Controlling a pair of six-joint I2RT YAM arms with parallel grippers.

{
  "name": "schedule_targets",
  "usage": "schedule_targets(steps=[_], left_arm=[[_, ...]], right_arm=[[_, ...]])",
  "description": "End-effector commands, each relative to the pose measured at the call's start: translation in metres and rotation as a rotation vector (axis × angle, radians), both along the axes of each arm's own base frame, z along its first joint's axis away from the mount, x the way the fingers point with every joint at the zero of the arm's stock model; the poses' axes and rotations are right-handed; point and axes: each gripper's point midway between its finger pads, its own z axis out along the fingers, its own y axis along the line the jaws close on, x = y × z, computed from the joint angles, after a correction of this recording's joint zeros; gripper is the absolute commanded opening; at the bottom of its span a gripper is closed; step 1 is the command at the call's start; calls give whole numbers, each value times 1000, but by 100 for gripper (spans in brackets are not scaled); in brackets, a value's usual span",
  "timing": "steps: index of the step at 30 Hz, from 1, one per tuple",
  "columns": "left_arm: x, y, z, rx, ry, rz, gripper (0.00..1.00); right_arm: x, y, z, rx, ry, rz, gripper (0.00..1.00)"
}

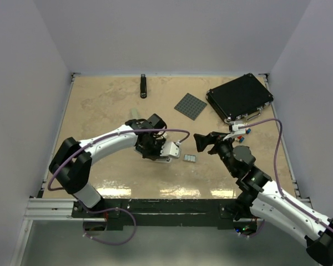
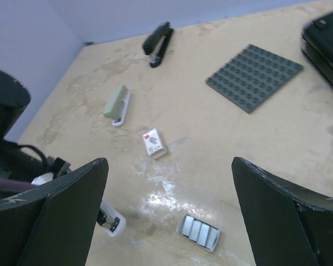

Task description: Load the staples into the stapler

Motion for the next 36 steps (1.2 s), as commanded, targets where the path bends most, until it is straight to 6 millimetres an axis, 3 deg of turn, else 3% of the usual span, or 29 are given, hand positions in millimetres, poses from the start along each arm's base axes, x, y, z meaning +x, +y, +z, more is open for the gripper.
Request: schedule_targets(steps=[1, 9, 19, 22, 23, 27, 36], left_arm=[[10, 0, -6, 83, -55, -28, 0], [1, -1, -33, 240, -89, -73, 0], [-17, -3, -51, 364, -166, -152, 3], [-20, 0, -53, 378, -177, -150, 10], [-20, -1, -51, 375, -182, -144, 19], [-15, -1, -48, 374, -206, -125, 36], [-5, -14, -34, 319, -255, -89, 59]], right_arm=[[3, -39, -42, 21, 181, -235, 98], [0, -52, -49, 29, 217, -303, 99], [-1, -56, -50, 29, 210, -315, 98], [-1, -56, -49, 24, 205, -312, 99], [-1, -56, -48, 19, 202, -312, 98], [0, -54, -47, 12, 196, -300, 98], [-1, -51, -44, -11, 186, -276, 99]])
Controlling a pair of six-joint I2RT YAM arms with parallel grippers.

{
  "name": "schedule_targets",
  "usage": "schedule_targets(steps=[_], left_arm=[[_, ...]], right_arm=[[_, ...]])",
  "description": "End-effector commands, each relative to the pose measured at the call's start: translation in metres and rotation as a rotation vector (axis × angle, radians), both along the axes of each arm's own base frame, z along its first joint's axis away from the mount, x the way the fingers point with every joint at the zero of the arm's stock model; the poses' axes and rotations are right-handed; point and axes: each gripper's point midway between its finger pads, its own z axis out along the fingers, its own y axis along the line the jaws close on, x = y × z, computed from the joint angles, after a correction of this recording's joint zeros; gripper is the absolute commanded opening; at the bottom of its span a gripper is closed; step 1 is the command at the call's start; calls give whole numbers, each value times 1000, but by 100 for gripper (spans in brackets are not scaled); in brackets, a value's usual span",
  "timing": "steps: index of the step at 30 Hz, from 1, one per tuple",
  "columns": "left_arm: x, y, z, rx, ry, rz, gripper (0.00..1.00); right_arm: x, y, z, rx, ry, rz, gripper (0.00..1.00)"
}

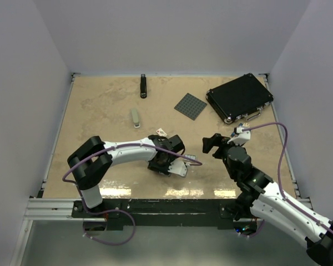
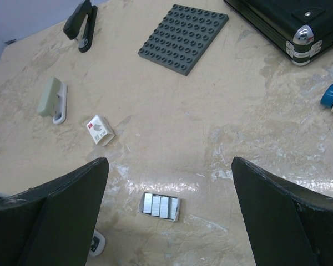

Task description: Load the staples into the stapler

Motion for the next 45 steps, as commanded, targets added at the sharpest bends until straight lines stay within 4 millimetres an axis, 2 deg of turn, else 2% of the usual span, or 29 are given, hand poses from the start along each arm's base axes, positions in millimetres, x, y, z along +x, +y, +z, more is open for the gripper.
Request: schedule_targets(steps=[1, 2, 4, 8, 10, 11, 12, 14, 15, 17, 18, 19, 20, 21, 22, 23, 24, 25, 26, 29, 34, 37, 38, 41, 45], left_arm=[[11, -14, 18, -72, -66, 26, 62], [13, -19, 28, -108, -83, 32, 69], [20, -31, 42, -187, -121, 48, 75], [38, -50, 93, -448, -209, 176, 78], [57, -57, 117, -591, -265, 252, 78], [60, -52, 125, -658, -286, 336, 78], [73, -55, 141, -752, -325, 382, 78], [75, -48, 154, -864, -334, 505, 79], [89, -45, 170, -958, -372, 580, 80], [96, -29, 182, -1084, -360, 774, 82], [111, -15, 194, -1163, -397, 874, 83], [120, 8, 191, -1176, -465, 1012, 86], [122, 19, 196, -1248, -452, 1152, 88], [129, 47, 190, -1246, -485, 1283, 90], [130, 58, 190, -1273, -493, 1374, 92], [129, 76, 178, -1217, -504, 1456, 95], [128, 86, 175, -1208, -510, 1511, 100], [128, 97, 175, -1227, -518, 1586, 100], [129, 115, 170, -1201, -544, 1649, 100], [130, 146, 172, -1239, -585, 1729, 100], [129, 176, 181, -1291, -687, 1703, 100], [127, 187, 185, -1308, -770, 1662, 100], [128, 186, 190, -1347, -787, 1648, 100], [120, 185, 197, -1428, -809, 1625, 98], [116, 185, 202, -1438, -841, 1605, 97]], right_arm=[[2, -2, 10, 0, -31, -4, 99], [2, -2, 11, 3, -35, -6, 99], [1, -2, 12, 2, -34, -6, 99], [3, -3, 16, 24, -11, -32, 99], [4, 0, 17, 13, 1, -25, 99], [5, 4, 15, 5, 13, -9, 99], [7, 7, 13, -8, 31, -5, 99], [8, 13, 7, -45, 57, 27, 99], [10, 22, 6, -63, 77, 69, 99], [10, 29, 5, -95, 93, 109, 99], [10, 38, 6, -99, 104, 152, 99], [11, 41, -1, -122, 131, 164, 99], [12, 45, -3, -132, 149, 176, 99], [11, 52, -4, -141, 185, 205, 99], [13, 55, -14, -163, 229, 208, 99], [15, 59, -10, -164, 238, 215, 99], [13, 60, -18, -183, 281, 226, 99], [13, 62, -28, -196, 327, 221, 99], [16, 66, -27, -198, 342, 220, 97], [16, 69, -46, -230, 436, 207, 91], [11, 73, -77, -284, 604, 197, 79], [5, 75, -88, -287, 661, 200, 63], [4, 74, -90, -292, 674, 194, 57], [3, 70, -99, -315, 712, 166, 46], [0, 70, -104, -328, 746, 173, 39]])
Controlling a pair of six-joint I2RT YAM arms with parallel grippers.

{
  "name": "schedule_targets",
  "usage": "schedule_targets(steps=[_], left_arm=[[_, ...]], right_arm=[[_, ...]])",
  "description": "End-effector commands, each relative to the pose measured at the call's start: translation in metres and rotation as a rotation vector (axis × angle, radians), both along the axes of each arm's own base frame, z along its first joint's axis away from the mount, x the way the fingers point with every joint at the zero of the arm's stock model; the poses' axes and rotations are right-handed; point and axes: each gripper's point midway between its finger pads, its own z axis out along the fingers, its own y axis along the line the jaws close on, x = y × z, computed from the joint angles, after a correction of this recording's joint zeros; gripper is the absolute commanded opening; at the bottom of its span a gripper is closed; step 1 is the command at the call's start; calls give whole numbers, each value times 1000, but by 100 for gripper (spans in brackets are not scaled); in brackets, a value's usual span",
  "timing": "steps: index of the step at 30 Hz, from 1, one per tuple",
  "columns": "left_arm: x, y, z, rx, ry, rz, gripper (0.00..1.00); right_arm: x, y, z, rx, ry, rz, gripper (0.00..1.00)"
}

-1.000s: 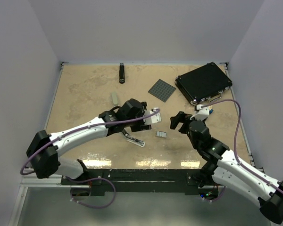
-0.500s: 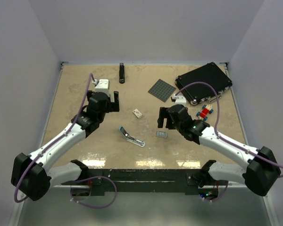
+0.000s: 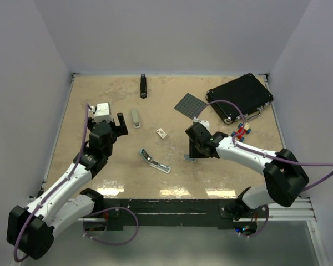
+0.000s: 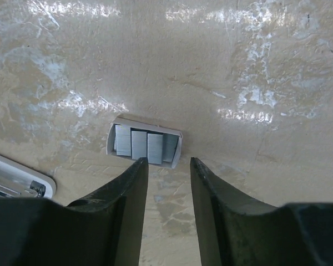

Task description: Load the staples into the stapler

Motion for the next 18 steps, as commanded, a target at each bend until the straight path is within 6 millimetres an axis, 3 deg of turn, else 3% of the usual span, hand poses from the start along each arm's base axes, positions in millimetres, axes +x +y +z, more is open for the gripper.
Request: schedule_targets(steps=[1, 5, 18], left_arm=[[3, 4, 32, 0, -143, 36, 97], [7, 5, 37, -8, -166, 39, 96], [18, 5, 19, 32, -110, 38, 95]], right_arm=[[5, 7, 11, 17, 6, -18, 38], [11, 15, 10, 26, 8, -2, 33], [16, 25, -7, 23, 35, 21, 29]])
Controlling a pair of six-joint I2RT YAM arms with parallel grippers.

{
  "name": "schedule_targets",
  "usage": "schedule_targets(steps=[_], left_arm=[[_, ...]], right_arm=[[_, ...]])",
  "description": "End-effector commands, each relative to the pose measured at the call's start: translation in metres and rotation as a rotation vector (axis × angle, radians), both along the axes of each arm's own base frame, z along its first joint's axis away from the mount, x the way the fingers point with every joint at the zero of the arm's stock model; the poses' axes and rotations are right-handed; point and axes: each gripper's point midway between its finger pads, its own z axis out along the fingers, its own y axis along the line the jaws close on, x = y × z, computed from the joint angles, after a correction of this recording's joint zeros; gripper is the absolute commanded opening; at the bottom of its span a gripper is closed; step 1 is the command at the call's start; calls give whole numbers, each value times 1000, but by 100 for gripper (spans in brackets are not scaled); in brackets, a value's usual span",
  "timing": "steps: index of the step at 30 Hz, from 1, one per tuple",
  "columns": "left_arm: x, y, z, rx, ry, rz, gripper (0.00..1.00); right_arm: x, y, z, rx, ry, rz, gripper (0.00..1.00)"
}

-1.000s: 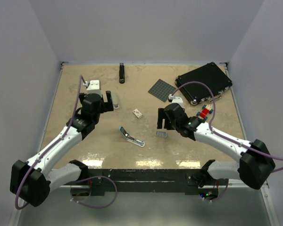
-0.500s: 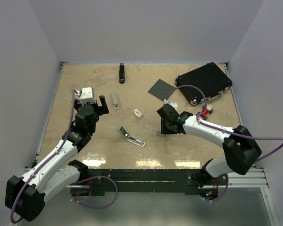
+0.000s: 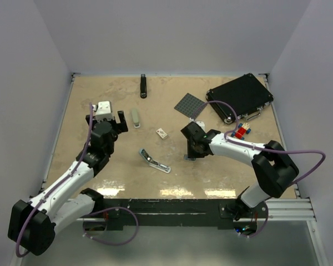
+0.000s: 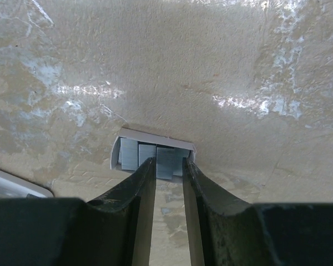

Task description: Load the staples into the stapler

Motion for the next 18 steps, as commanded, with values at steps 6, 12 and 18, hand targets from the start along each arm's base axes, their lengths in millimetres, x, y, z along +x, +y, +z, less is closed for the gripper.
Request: schedule_targets(steps=[6, 12, 18], left_arm=[[7, -4, 6, -1, -38, -19, 93], [8, -6, 6, -3, -42, -31, 93], [7, -8, 8, -4, -51, -47, 93]], right_arm=[[9, 9, 4, 23, -17, -7, 29], [4, 4, -3, 2, 4, -7, 29], [0, 3, -12, -9, 28, 1, 29]])
